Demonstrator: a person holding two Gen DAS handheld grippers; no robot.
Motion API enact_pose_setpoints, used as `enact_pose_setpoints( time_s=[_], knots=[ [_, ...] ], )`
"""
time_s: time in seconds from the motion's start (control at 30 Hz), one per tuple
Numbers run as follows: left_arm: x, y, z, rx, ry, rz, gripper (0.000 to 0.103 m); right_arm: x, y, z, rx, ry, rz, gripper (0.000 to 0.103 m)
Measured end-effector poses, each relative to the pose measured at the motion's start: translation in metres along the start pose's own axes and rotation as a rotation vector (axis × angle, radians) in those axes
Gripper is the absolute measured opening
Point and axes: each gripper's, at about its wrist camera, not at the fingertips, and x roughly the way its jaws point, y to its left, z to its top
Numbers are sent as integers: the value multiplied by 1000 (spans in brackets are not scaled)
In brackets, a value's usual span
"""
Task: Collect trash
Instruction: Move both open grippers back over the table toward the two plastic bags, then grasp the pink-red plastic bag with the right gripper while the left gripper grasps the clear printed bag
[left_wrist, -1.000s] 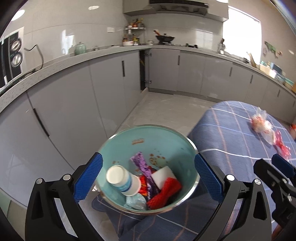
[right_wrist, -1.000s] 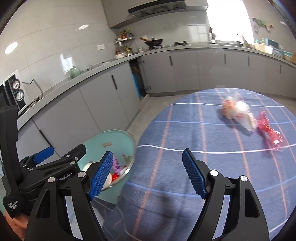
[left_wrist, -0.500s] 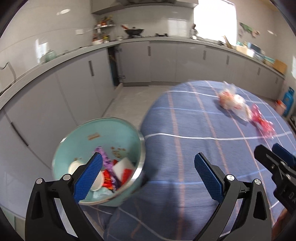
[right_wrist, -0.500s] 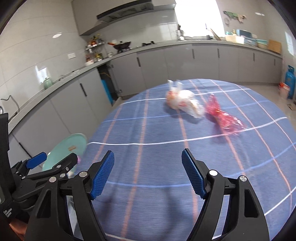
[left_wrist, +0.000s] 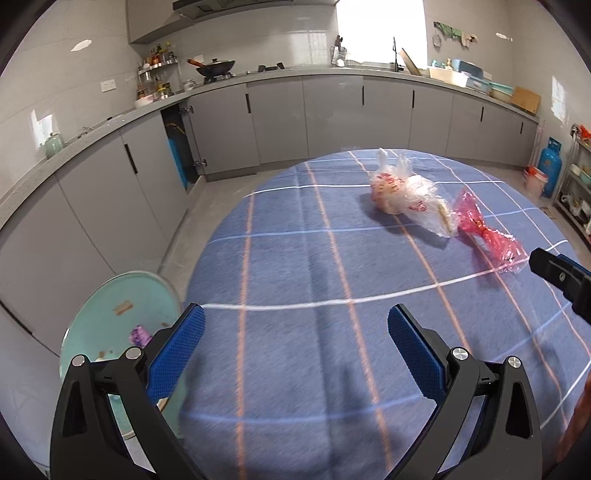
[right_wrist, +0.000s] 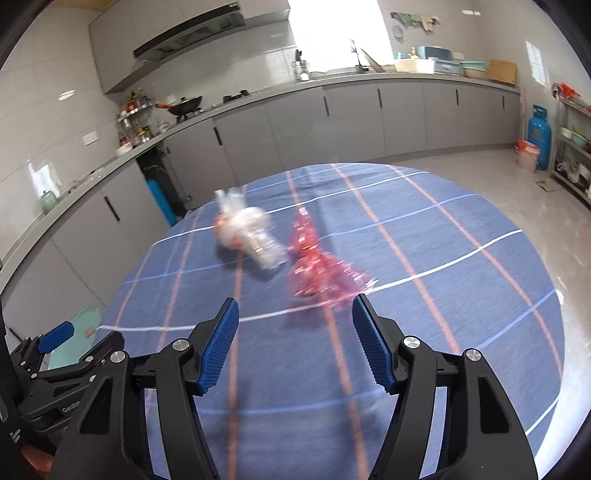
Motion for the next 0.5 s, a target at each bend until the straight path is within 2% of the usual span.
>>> enact_pose_setpoints(
  time_s=[0.2, 0.3, 0.37, 0.5],
  knots=[
    [16, -19, 22, 15, -6, -11, 97, 23, -15, 30, -24, 34, -13, 62],
    [29, -28, 33, 9, 3, -14, 97, 43, -16, 43, -61, 65, -14, 55],
    [35, -32, 39, 8, 9, -16, 97, 59, -18, 49, -70, 107, -1, 50],
    [50, -40, 54, -9, 14, -15, 97, 87, -17, 52, -104, 182, 16, 49]
  ],
)
